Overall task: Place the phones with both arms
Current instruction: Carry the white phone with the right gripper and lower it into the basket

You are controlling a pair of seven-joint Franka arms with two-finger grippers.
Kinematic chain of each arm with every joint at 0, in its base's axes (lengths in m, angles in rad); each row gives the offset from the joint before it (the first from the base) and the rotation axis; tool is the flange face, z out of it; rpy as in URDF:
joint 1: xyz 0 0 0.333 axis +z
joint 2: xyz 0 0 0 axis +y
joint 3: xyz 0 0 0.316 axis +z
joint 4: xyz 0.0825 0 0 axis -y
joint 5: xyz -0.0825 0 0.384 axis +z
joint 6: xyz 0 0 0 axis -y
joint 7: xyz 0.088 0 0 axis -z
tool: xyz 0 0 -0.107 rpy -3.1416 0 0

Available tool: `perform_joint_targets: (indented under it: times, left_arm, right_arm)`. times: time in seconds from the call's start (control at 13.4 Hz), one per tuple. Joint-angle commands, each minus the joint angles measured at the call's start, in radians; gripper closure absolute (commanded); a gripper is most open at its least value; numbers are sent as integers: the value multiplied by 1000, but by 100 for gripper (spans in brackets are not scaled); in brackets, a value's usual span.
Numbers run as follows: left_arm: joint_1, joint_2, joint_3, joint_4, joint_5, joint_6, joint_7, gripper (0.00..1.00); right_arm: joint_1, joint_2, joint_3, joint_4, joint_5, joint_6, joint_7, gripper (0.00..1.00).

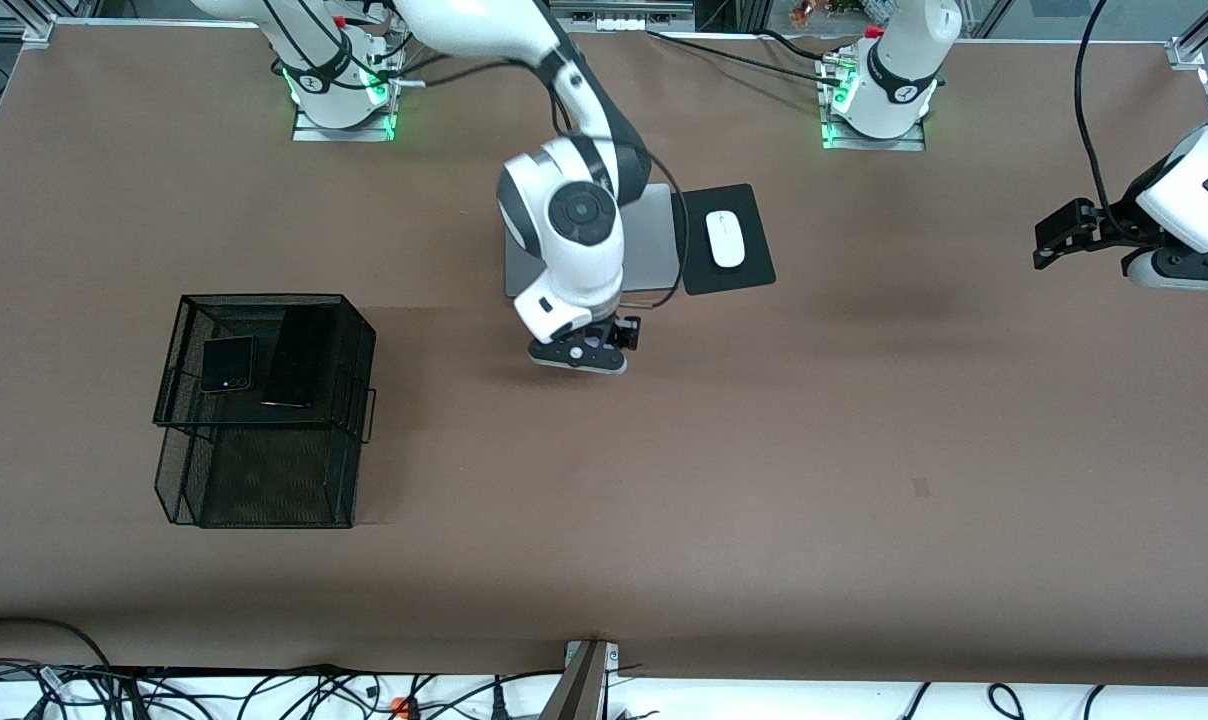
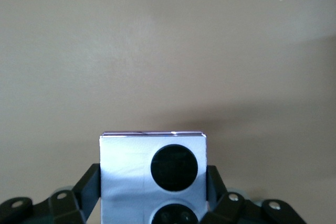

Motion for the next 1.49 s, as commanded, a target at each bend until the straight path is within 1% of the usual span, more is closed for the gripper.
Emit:
perform_joint_targets:
  times: [0.0,0.15,0.22,0.52,0.74,0.97,1.12,1.27,1.41]
  left_arm:
    - [-1,-11,-5,2,13,-14,-11,0]
    - [-1,-11,-5,4,13,-14,-11,0]
    - [-1,-13,-5,2,13,-14,-11,0]
    - [-1,-13,-5,4,13,-15,-11,0]
    - [-1,-13,-5,4,13,-15,-11,0]
    - [-1,-13,-5,2,13,-15,-11,0]
    - [-1,-13,-5,2,13,-15,-11,0]
    - [-1,-13,-5,2,13,-15,-11,0]
    - [-1,-13,-5,2,13,-15,-11,0]
  right_arm:
    - [-37,-47,-36,97,19,-184,-66,100]
    - [-98,-108,-33,96,20,-221,-140,100]
    - [-138,-122,-33,96,20,-244,-183,100]
    - [-345,-150,-36,97,20,-331,-458,100]
    - [-472,-152,-39,100,13,-336,-670,100]
    - [-584,-139,-37,100,10,-313,-839,100]
    - [-635,-97,-37,100,10,-252,-911,100]
    - [-670,-37,-34,99,13,-163,-936,100]
    - [-681,17,-31,93,19,-96,-932,100]
